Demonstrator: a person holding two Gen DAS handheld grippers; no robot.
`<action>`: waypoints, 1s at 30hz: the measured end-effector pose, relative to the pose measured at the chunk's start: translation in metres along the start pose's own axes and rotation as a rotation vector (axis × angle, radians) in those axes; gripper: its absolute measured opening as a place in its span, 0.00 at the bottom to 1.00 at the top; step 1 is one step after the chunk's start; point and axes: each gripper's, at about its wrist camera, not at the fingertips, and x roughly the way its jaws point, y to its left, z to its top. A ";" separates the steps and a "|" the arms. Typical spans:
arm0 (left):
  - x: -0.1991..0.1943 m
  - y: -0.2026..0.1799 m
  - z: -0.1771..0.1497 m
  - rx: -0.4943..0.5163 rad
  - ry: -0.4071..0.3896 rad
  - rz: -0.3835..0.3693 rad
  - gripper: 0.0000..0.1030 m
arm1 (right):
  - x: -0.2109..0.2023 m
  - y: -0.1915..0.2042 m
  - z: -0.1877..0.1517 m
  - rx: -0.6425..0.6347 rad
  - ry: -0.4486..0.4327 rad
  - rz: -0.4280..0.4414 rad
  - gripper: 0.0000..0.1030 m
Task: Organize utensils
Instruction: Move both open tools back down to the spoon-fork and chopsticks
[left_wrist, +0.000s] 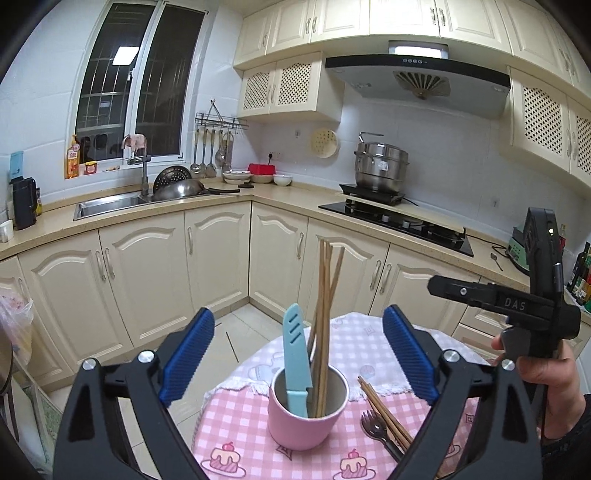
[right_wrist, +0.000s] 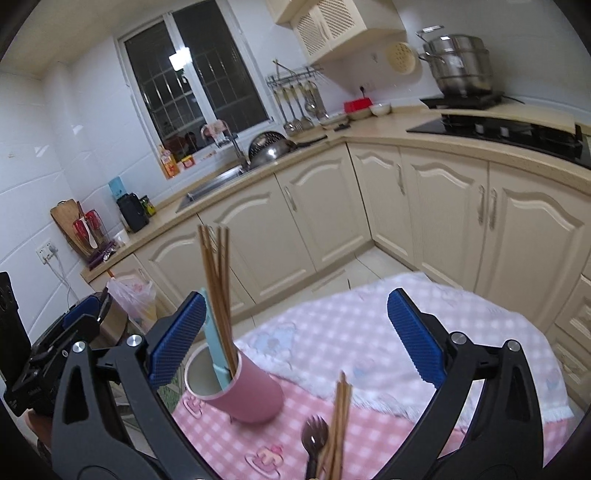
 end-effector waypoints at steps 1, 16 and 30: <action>-0.001 -0.002 -0.001 -0.001 0.002 -0.002 0.88 | -0.003 -0.004 -0.002 0.007 0.011 -0.005 0.94; -0.012 -0.029 -0.023 0.016 0.045 0.016 0.88 | -0.023 -0.030 -0.028 0.039 0.116 -0.049 0.94; 0.002 -0.062 -0.057 0.074 0.143 0.015 0.88 | -0.021 -0.053 -0.059 0.061 0.233 -0.079 0.94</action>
